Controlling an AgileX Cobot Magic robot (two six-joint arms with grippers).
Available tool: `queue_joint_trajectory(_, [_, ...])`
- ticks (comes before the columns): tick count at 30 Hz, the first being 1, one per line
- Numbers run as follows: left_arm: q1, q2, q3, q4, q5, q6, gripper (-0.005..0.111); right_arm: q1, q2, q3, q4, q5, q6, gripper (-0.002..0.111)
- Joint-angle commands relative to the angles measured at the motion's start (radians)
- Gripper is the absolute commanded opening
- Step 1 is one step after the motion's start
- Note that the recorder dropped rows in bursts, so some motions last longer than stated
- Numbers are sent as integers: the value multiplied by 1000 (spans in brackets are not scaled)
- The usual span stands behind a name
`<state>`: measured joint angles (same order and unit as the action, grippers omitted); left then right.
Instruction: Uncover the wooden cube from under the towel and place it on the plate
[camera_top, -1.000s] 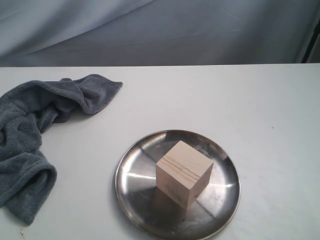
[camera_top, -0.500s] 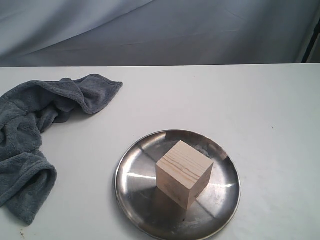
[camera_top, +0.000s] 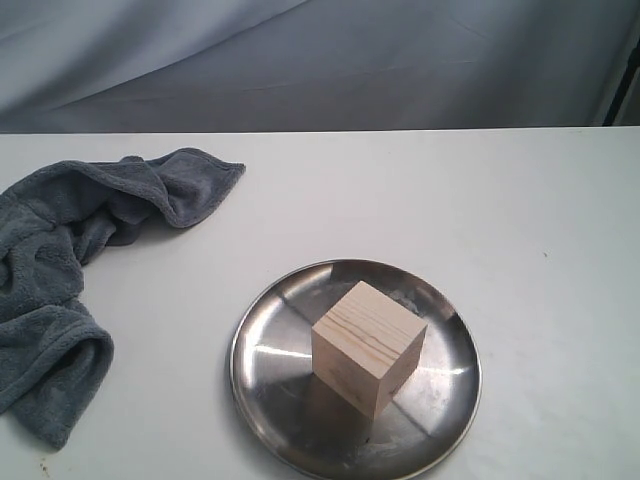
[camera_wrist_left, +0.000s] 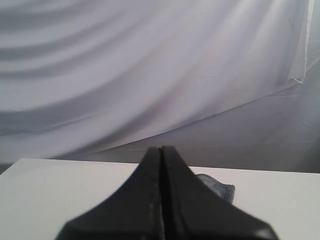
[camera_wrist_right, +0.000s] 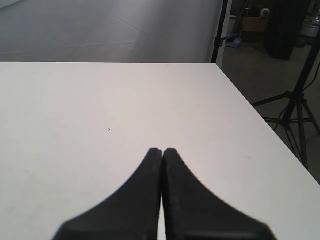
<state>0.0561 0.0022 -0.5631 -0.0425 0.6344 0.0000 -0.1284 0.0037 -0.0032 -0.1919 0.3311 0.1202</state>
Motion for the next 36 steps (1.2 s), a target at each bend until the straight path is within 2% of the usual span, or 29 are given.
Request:
queue_joint_trajectory(1, [3,-2,5,-15,7,9,0,0,-4,3,2,-1,0,0])
queue_joint_trajectory(3, [3,-2,5,28,12,9,0,0,-4,3,2,-1,0,0])
queue_joint_trajectory(8, [3,-2,66,130,-84,0,0,0,-4,3,2,-1,0,0])
queue_joint_trajectory(21, [3,-2,335,132,-534,0,0,0,-4,3,2,-1,0,0])
queue_joint_trajectory(30, [3,-2,471,132,-634,0,0,0,-4,3,2,-1,0,0])
queue_joint_trajectory(36, [3,-2,534,132,-640,0,0,0,-4,3,2,-1,0,0])
